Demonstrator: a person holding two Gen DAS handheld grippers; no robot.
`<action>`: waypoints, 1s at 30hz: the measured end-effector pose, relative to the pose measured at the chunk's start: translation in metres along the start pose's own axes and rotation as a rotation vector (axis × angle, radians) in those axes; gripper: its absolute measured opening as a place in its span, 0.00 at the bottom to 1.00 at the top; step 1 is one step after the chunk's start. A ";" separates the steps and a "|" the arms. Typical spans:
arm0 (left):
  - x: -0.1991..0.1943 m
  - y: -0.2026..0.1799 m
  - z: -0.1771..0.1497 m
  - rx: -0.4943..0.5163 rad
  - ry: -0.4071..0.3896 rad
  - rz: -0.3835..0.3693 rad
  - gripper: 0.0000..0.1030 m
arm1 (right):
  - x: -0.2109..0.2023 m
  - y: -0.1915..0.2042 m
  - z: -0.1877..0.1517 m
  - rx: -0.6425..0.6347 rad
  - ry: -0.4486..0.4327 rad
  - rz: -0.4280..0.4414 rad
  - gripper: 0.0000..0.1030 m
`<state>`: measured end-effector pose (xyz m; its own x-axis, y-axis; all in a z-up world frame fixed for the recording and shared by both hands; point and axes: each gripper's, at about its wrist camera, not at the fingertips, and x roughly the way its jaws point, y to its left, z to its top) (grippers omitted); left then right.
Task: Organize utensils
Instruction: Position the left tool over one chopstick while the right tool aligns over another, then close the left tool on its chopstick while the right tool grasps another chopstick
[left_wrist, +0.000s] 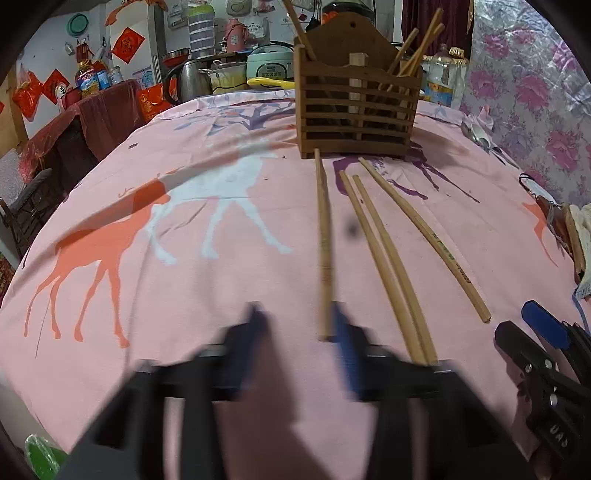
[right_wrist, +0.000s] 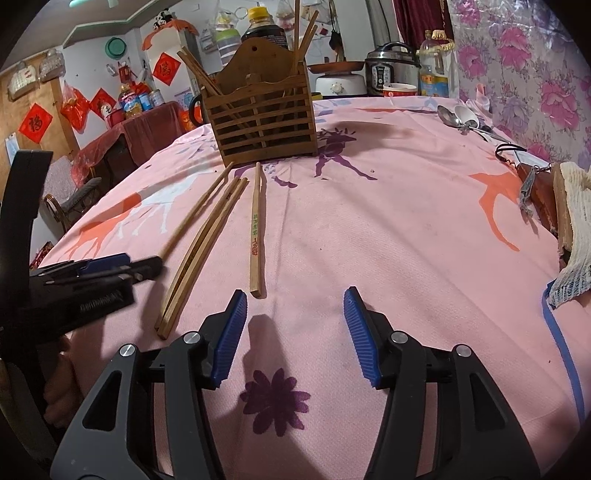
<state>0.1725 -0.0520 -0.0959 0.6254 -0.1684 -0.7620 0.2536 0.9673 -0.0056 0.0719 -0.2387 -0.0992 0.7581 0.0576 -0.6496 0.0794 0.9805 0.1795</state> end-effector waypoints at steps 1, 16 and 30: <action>-0.002 0.005 -0.001 -0.009 -0.001 -0.004 0.11 | 0.000 0.000 0.000 -0.001 0.000 0.000 0.53; -0.007 0.018 -0.006 -0.066 -0.026 -0.027 0.33 | -0.002 0.000 0.000 -0.005 -0.008 -0.010 0.53; -0.012 0.036 -0.010 -0.107 -0.028 -0.056 0.14 | 0.008 0.032 0.016 -0.107 0.037 0.015 0.31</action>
<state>0.1672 -0.0134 -0.0936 0.6334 -0.2263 -0.7400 0.2097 0.9707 -0.1174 0.0906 -0.2097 -0.0866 0.7340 0.0772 -0.6748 -0.0027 0.9938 0.1108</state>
